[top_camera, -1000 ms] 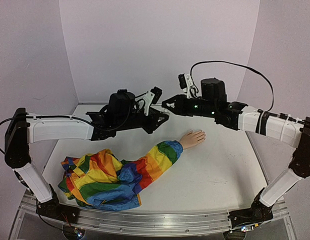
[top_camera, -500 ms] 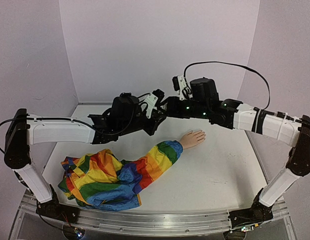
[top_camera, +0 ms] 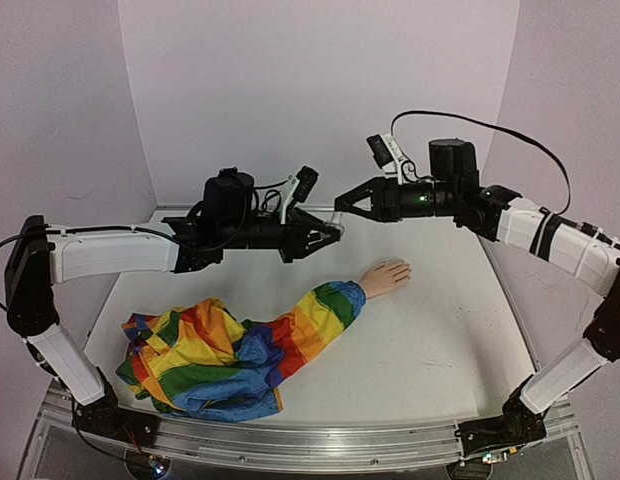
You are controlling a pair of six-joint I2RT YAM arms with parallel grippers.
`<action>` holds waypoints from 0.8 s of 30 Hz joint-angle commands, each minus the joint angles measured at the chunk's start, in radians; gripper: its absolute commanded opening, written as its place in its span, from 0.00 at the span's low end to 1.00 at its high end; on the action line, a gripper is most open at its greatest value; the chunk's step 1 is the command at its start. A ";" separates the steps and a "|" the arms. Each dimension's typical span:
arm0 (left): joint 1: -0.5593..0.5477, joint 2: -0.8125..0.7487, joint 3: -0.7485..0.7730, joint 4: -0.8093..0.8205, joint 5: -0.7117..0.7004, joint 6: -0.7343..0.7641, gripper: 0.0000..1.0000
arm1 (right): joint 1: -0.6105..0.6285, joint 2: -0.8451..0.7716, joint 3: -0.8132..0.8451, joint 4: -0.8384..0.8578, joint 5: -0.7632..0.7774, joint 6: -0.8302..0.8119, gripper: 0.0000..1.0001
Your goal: Paint the nails
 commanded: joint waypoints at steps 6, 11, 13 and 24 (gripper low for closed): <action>-0.005 0.011 0.102 0.069 0.455 -0.124 0.00 | 0.000 -0.035 -0.003 0.080 -0.322 -0.036 0.39; -0.005 0.011 0.108 0.070 0.455 -0.121 0.00 | 0.000 -0.037 -0.008 0.082 -0.364 -0.035 0.23; -0.005 0.014 0.113 0.070 0.454 -0.121 0.00 | 0.001 -0.038 -0.016 0.083 -0.372 -0.034 0.21; -0.005 0.012 0.122 0.072 0.358 -0.100 0.00 | 0.000 -0.035 -0.034 0.102 -0.352 -0.031 0.11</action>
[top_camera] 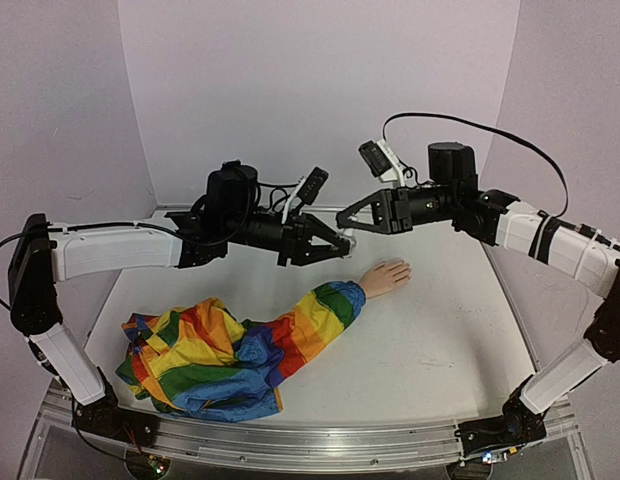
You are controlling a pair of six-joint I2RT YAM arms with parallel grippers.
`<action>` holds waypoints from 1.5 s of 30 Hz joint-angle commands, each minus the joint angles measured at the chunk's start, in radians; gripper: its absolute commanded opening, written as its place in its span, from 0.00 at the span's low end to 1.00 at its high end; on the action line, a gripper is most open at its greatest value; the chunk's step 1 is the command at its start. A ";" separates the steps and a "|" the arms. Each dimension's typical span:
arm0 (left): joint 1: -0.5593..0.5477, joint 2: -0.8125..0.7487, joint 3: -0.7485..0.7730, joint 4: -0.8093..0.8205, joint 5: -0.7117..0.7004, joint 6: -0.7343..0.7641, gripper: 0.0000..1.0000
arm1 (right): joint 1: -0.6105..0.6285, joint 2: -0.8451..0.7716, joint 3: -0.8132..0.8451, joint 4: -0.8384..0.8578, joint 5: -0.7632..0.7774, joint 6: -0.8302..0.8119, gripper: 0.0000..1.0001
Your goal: Paint the nails
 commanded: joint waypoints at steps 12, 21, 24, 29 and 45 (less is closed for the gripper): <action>-0.055 -0.045 0.000 0.067 -0.986 0.226 0.00 | 0.161 0.013 0.049 -0.176 0.985 0.137 0.00; -0.114 0.016 0.038 0.066 -0.999 0.295 0.00 | 0.260 0.023 0.105 -0.203 1.143 0.150 0.00; -0.113 0.010 0.027 0.061 -0.948 0.289 0.00 | 0.194 0.009 0.104 -0.157 0.926 0.109 0.24; -0.103 -0.004 0.009 0.044 -0.837 0.260 0.00 | 0.043 -0.029 0.075 -0.103 0.588 0.073 0.62; 0.040 0.017 0.045 0.046 0.000 -0.017 0.00 | -0.073 0.026 0.042 0.064 -0.006 0.068 0.65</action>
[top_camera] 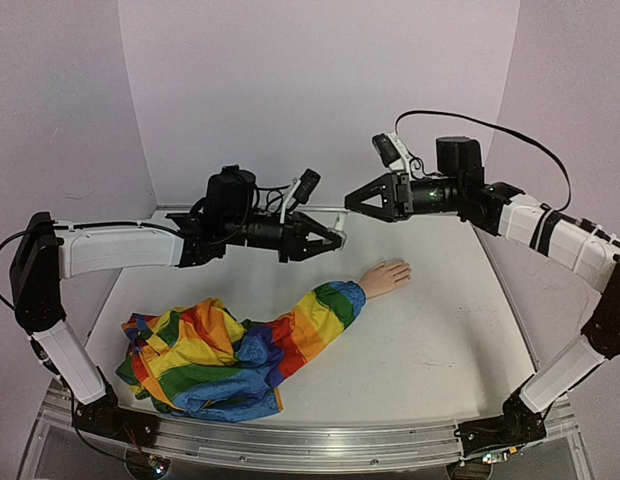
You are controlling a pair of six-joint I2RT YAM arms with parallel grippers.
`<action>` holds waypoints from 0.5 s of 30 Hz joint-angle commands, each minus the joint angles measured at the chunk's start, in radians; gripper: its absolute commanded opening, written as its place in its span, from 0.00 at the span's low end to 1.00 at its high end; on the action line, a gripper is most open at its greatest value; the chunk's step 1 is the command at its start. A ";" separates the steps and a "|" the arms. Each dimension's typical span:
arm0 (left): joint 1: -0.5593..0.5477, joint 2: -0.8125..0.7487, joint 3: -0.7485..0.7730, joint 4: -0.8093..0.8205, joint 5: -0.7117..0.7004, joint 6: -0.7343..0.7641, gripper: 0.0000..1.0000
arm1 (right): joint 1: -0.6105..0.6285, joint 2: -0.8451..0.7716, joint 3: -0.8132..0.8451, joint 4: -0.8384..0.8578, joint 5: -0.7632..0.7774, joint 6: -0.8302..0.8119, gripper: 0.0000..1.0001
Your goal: Paint the nails
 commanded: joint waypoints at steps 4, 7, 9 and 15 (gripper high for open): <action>-0.009 0.014 0.091 0.065 0.227 -0.072 0.00 | 0.003 0.015 -0.016 0.139 -0.169 0.007 0.58; -0.009 0.021 0.102 0.067 0.241 -0.077 0.00 | 0.003 0.014 -0.024 0.150 -0.185 0.012 0.50; -0.009 0.023 0.108 0.068 0.243 -0.081 0.00 | 0.003 0.008 -0.035 0.159 -0.198 0.015 0.47; -0.009 0.030 0.118 0.073 0.236 -0.084 0.00 | 0.013 -0.003 -0.065 0.201 -0.222 0.028 0.40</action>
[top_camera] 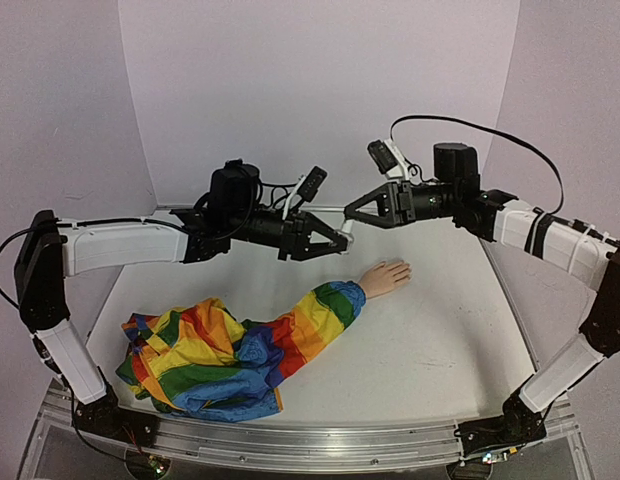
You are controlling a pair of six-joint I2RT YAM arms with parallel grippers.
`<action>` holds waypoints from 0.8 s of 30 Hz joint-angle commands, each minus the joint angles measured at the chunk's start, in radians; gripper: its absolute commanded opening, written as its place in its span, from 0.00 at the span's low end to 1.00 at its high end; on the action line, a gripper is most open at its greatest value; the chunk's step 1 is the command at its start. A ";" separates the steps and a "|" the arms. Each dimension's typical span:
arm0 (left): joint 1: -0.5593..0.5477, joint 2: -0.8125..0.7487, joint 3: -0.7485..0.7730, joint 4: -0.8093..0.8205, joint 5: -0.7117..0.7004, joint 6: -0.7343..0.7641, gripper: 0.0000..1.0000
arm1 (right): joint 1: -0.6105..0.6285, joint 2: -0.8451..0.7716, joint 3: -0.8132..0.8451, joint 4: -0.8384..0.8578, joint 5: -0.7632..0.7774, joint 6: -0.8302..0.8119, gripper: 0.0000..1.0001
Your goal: Paint the nails
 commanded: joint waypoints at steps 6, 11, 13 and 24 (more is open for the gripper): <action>0.003 0.012 0.069 0.067 0.009 -0.012 0.00 | 0.015 -0.018 -0.013 0.095 -0.061 0.014 0.24; 0.003 0.001 0.056 0.067 -0.084 0.000 0.00 | 0.022 -0.020 -0.024 0.103 -0.056 0.016 0.12; 0.003 -0.011 0.040 0.067 -0.181 0.014 0.00 | 0.027 -0.016 -0.029 0.105 -0.045 0.020 0.05; -0.163 -0.078 -0.001 0.029 -1.171 0.375 0.00 | 0.217 0.046 0.003 -0.085 0.726 0.120 0.00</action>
